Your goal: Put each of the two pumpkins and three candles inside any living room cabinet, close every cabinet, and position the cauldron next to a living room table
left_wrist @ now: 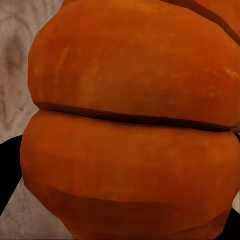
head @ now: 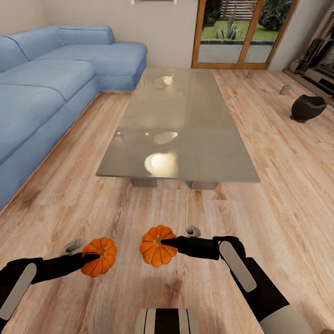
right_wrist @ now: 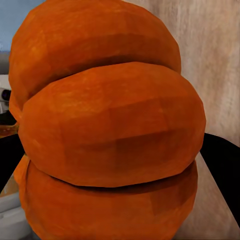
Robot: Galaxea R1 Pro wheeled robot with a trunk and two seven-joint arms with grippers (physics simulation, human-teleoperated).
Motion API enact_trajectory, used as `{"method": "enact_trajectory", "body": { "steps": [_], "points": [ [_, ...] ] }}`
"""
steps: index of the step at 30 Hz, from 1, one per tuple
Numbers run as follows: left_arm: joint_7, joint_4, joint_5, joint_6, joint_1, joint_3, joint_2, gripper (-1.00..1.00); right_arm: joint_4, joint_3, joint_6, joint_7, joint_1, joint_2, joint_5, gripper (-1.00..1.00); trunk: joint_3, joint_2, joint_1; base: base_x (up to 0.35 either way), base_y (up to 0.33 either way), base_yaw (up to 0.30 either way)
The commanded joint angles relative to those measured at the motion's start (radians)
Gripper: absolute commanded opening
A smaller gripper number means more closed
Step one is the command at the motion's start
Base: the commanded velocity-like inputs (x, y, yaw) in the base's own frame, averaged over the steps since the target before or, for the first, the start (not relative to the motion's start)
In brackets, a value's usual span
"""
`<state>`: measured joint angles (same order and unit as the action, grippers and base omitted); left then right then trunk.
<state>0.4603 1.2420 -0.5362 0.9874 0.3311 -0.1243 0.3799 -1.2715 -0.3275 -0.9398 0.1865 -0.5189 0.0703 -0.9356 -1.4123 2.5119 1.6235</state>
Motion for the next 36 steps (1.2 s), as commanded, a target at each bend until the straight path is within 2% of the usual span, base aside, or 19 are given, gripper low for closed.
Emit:
{"method": "enact_trajectory", "body": {
  "steps": [1, 7, 14, 19, 24, 29, 36],
  "points": [
    [0.006, 0.001, 0.0, 0.006, 0.0, 0.0, 0.005, -1.0, 0.0, -0.001, -0.001, 0.008, -0.001, 0.001, 0.009, -1.0, 0.003, 0.0, -0.001, -0.012, 0.0, 0.0],
    [0.006, 0.002, 0.002, 0.007, 0.0, 0.008, 0.012, -1.0, 0.002, 0.001, -0.001, 0.009, -0.001, 0.002, 0.009, -1.0, 0.027, -0.001, -0.003, -0.016, 0.0, 0.0],
    [0.006, 0.002, 0.002, 0.007, 0.0, 0.013, 0.01, -1.0, 0.001, 0.001, 0.0, 0.01, 0.0, 0.001, 0.008, -1.0, 0.054, -0.003, -0.006, -0.267, 0.0, 0.0],
    [0.006, 0.002, 0.003, 0.007, 0.0, 0.045, 0.004, -1.0, 0.001, 0.001, -0.001, 0.01, -0.001, 0.002, 0.008, -1.0, 0.073, -0.004, -0.009, -0.242, 0.0, 0.0],
    [0.006, 0.002, 0.003, 0.007, 0.0, 0.056, 0.0, -1.0, 0.001, 0.001, -0.001, 0.01, -0.001, 0.002, 0.007, -1.0, 0.092, -0.005, -0.011, -0.067, 0.0, 0.0],
    [0.006, 0.002, 0.002, 0.007, 0.0, 0.058, -0.001, -1.0, 0.004, 0.052, -0.002, 0.012, -0.001, 0.002, 0.006, -1.0, 0.112, -0.007, -0.013, -0.008, 0.0, 0.0],
    [0.006, 0.002, 0.002, 0.007, 0.0, 0.058, -0.002, -1.0, 0.004, 0.07, -0.002, 0.014, 0.0, 0.002, 0.006, -1.0, 0.14, -0.008, -0.016, -0.184, 0.0, -0.091]
  ]
}}
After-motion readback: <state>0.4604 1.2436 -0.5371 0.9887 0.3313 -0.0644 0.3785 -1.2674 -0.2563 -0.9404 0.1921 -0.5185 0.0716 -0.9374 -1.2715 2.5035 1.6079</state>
